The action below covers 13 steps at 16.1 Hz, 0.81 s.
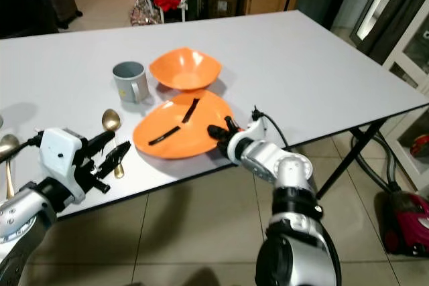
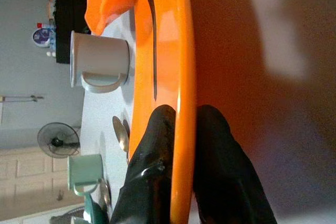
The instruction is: Setting the table
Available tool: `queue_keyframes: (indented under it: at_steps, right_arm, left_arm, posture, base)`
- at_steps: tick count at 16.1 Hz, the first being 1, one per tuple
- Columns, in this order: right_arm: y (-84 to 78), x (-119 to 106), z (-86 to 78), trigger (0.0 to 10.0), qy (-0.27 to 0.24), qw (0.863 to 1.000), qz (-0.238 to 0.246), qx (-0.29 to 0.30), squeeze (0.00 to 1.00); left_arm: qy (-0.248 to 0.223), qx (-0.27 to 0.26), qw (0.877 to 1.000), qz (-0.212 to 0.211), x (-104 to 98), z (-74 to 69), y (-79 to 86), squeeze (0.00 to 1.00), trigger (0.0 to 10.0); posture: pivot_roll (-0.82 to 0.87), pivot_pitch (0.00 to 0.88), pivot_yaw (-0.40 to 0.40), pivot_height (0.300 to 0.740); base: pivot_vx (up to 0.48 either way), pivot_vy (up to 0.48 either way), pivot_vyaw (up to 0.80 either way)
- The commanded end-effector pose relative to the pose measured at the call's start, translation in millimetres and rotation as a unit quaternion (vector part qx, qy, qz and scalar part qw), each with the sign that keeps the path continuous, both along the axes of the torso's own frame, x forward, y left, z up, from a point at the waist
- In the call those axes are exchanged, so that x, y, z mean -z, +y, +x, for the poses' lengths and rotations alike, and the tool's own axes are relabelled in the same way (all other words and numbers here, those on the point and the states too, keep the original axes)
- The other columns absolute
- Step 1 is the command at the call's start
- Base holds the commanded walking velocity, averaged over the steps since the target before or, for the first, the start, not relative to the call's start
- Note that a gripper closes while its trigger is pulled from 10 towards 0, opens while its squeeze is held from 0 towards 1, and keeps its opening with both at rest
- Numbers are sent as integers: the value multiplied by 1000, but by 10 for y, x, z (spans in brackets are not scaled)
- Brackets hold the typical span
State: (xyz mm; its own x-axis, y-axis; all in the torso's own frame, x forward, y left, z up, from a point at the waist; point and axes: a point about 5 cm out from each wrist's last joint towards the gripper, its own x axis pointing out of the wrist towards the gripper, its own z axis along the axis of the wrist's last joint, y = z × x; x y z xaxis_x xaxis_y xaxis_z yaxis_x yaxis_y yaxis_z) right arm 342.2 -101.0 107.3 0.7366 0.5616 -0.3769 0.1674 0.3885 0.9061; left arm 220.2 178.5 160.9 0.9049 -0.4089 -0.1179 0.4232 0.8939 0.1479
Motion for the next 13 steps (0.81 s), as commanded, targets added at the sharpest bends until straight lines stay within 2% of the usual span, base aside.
queue_keyframes:
  at_steps: [1,5,6,7,10,13]
  right_arm:
    - [30,42,24,10000,9,1000,-21,1,0]
    - [130,81,65,10000,0,999,-34,-5,0]
    - [147,84,83,10000,-13,999,-40,-6,184]
    - [154,94,93,10000,-21,999,-47,-10,973]
    - [134,121,85,10000,-21,999,-46,-14,1000]
    - [7,121,44,10000,-20,998,-60,-21,1000]
  left_arm:
    - [-5,1,1000,2,-29,-3,7,0,10000]
    - [-6,1,1000,4,-36,15,-5,0,10000]
    - [-6,2,1000,3,-34,17,-9,0,10000]
    - [-5,2,1000,3,-33,19,-11,0,10000]
    - [-4,2,1000,2,-31,21,-14,0,10000]
    - [8,-5,1000,4,5,20,-3,0,10000]
  posture:
    - [-34,47,-18,740]
    - [-31,51,-18,740]
    - [-31,51,-18,740]
    - [-31,50,-17,740]
    - [-31,49,-17,740]
    - [-38,48,-17,740]
  base:
    - [0,0,0]
    - [0,0,0]
    - [0,0,0]
    - [0,0,0]
    - [0,0,0]
    - [0,0,0]
